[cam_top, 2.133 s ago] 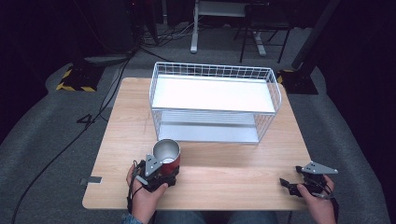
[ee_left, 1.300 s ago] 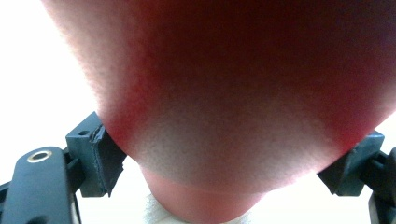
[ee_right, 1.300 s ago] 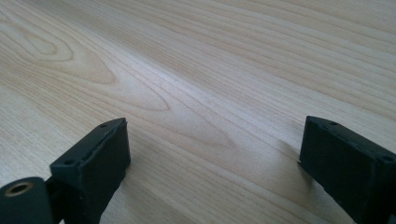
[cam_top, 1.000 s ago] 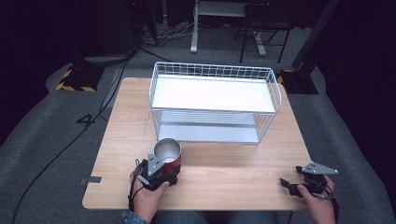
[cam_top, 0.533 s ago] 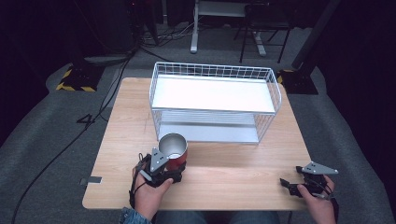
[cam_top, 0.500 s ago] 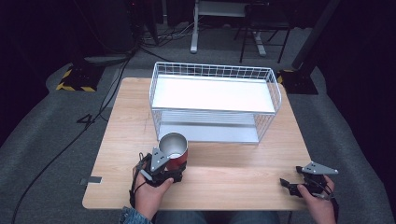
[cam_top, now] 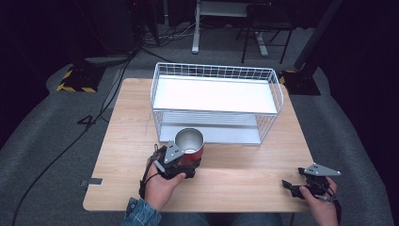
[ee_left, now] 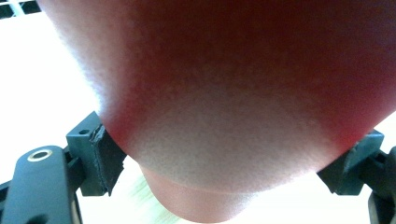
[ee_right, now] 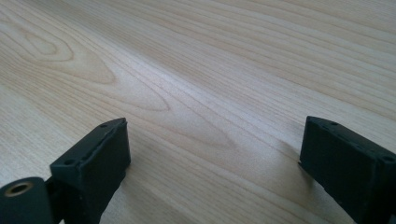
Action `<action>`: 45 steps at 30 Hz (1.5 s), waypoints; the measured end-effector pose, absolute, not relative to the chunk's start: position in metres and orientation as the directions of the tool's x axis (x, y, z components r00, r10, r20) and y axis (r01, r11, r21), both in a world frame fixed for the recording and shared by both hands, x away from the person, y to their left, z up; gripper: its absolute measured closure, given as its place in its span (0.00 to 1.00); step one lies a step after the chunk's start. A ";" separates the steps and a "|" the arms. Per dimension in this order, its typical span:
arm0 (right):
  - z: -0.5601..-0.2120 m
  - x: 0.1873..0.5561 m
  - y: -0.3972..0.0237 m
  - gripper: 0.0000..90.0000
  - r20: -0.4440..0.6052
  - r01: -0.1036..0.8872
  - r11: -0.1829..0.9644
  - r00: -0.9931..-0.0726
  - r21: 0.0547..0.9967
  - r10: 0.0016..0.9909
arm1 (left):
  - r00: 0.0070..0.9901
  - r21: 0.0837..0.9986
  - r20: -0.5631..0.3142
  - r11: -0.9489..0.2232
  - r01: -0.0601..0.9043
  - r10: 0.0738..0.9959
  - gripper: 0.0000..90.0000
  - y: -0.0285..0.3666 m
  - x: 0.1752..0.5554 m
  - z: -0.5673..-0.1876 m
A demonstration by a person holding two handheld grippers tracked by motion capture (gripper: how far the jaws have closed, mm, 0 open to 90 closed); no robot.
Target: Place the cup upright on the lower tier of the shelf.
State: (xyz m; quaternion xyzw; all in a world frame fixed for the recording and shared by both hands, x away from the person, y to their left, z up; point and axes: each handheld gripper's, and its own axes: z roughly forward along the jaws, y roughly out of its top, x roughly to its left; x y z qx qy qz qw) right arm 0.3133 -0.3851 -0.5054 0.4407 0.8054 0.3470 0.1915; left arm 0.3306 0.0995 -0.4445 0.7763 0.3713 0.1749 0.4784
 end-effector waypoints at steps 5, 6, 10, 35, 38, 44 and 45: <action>-0.505 0.313 -0.385 0.10 -0.003 0.577 0.371 -0.538 0.728 0.843 | 0.673 0.865 -0.085 -0.280 0.415 0.734 0.18 0.092 0.341 -0.448; -0.505 0.313 -0.385 0.10 -0.003 0.577 0.371 -0.538 0.728 0.843 | 0.676 0.864 -0.082 -0.286 0.414 0.733 0.18 0.091 0.344 -0.449; -0.505 0.313 -0.385 0.10 -0.003 0.577 0.371 -0.538 0.728 0.843 | 0.674 0.862 -0.099 -0.275 0.425 0.732 0.18 0.084 0.354 -0.452; -0.505 0.314 -0.385 0.09 0.000 0.578 0.372 -0.541 0.727 0.841 | 0.634 0.900 -0.112 -0.192 0.391 0.765 0.18 0.058 0.430 -0.472; -0.505 0.314 -0.385 0.09 0.001 0.578 0.371 -0.541 0.727 0.841 | 0.635 0.895 -0.113 -0.199 0.400 0.765 0.18 0.056 0.437 -0.475; -0.505 0.314 -0.385 0.09 0.002 0.579 0.371 -0.542 0.726 0.840 | 0.624 0.892 -0.116 -0.195 0.408 0.773 0.18 0.048 0.449 -0.477; -0.505 0.314 -0.385 0.09 0.002 0.579 0.371 -0.542 0.726 0.841 | 0.622 0.891 -0.109 -0.201 0.407 0.775 0.18 0.046 0.452 -0.476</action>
